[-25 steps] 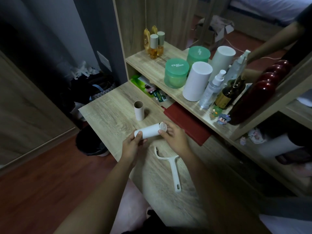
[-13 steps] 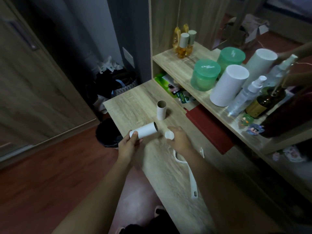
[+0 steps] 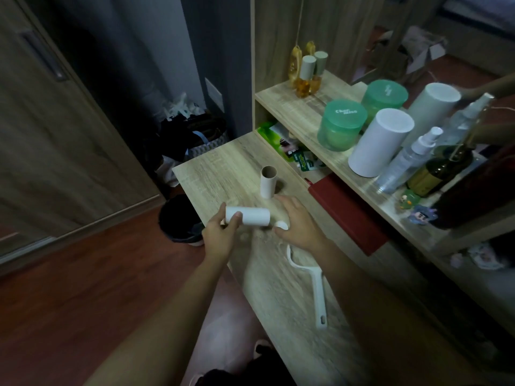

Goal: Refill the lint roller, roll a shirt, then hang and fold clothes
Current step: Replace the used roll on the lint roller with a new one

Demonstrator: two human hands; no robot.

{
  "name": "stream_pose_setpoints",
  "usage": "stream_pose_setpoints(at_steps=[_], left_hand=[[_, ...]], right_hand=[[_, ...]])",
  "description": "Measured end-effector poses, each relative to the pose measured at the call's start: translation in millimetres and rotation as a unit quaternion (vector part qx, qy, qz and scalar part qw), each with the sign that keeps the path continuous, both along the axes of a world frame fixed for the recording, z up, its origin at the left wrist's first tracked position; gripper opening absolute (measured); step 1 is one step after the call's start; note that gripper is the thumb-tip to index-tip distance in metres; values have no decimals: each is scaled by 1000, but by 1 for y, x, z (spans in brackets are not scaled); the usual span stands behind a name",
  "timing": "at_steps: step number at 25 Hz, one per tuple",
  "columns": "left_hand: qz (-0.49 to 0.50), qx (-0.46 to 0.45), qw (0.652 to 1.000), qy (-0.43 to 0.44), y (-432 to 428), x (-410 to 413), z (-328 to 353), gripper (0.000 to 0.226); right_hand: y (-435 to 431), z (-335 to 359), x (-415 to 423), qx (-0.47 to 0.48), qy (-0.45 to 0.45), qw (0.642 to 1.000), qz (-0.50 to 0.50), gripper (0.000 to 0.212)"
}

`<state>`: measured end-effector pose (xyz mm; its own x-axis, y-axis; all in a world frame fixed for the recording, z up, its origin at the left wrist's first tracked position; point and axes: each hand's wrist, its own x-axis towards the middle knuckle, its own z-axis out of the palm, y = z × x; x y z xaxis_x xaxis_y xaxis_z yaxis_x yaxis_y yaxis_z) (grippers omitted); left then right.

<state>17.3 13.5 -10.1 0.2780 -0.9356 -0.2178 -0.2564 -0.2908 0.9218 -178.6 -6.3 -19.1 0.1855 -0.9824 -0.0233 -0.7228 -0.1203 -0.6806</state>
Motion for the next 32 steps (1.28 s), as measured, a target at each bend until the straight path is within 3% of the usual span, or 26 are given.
stream_pose_setpoints(at_steps=[2,4,8,14,22,29,32], left_hand=[[-78,-83,986,-124,2,-17,11,55],[-133,-144,965,-176,1,-31,21,52],[-187,-182,951,-163,1,-44,30,47],[-210,-164,958,-105,8,-41,31,45],[-161,-155,969,-105,10,-46,31,41],[-96,-124,988,-14,8,-46,29,38],[-116,-84,985,-99,3,-41,7,38]], right_hand=[[2,6,-4,9,-9,999,30,80],[3,9,-9,12,-12,999,37,79],[6,12,-22,-20,-35,999,31,59],[9,16,-42,-29,0,999,37,56],[9,12,-44,-37,9,999,28,56],[11,9,-47,-48,-28,998,-13,53],[11,8,-51,-57,-31,998,-27,52]])
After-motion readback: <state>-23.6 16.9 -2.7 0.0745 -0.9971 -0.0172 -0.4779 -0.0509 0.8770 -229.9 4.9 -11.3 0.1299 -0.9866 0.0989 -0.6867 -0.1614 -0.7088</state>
